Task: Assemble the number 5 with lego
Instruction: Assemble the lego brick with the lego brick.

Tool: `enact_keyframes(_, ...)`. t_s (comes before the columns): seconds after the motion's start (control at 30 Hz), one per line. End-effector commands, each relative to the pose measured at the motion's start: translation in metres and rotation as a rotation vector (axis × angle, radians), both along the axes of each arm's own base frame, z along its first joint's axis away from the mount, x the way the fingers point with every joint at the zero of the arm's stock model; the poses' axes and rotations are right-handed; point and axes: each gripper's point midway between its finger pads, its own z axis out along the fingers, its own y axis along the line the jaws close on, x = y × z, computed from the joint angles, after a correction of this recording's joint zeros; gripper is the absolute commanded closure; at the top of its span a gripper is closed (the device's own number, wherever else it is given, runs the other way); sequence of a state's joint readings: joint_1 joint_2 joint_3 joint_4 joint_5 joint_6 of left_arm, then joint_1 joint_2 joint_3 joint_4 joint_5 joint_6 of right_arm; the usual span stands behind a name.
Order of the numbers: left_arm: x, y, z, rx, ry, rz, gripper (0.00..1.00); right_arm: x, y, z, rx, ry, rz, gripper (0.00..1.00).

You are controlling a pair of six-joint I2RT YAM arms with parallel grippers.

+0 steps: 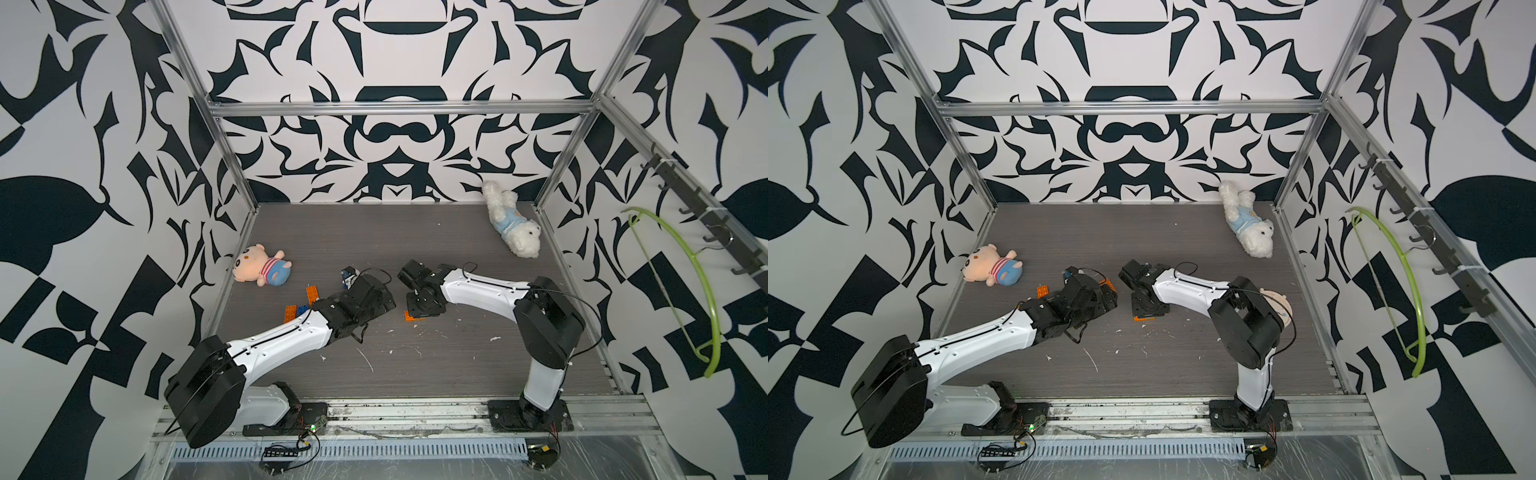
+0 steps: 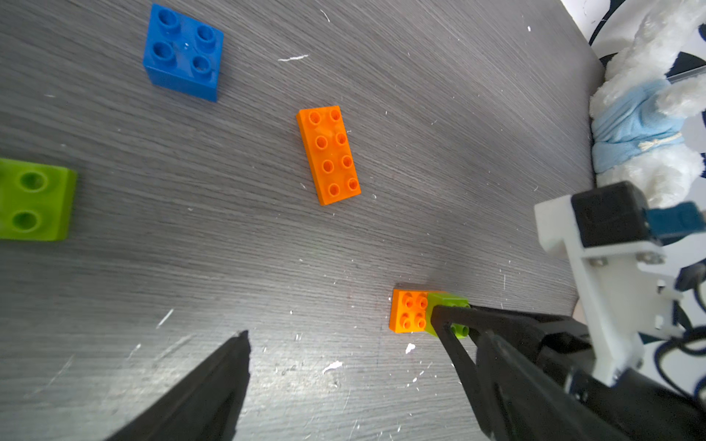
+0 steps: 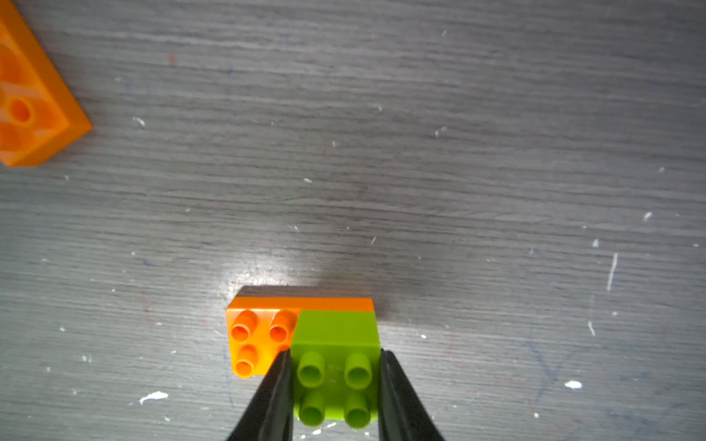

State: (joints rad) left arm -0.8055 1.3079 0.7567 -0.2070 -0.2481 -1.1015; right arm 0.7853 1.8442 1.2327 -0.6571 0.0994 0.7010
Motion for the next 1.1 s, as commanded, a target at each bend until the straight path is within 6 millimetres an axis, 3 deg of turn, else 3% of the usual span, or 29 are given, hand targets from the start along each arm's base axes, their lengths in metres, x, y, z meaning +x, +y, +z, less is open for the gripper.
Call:
enact_keyframes(0.0,0.0,-0.003,-0.002,-0.036,0.006,-0.04,0.01,-0.024,-0.024,-0.029,-0.084,0.115,-0.029,0.71)
enact_keyframes(0.3,0.003,-0.008,-0.004,-0.049,0.011,-0.048,0.01,-0.034,-0.029,-0.039,-0.07,0.16,-0.016,0.71)
enact_keyframes(0.63,0.003,-0.008,-0.003,-0.038,0.006,-0.065,0.01,-0.03,-0.028,-0.033,-0.069,0.144,-0.014,0.71)
enact_keyframes(1.07,0.014,-0.024,0.011,-0.031,-0.023,-0.117,0.01,0.007,-0.027,0.001,-0.041,0.014,-0.084,0.67)
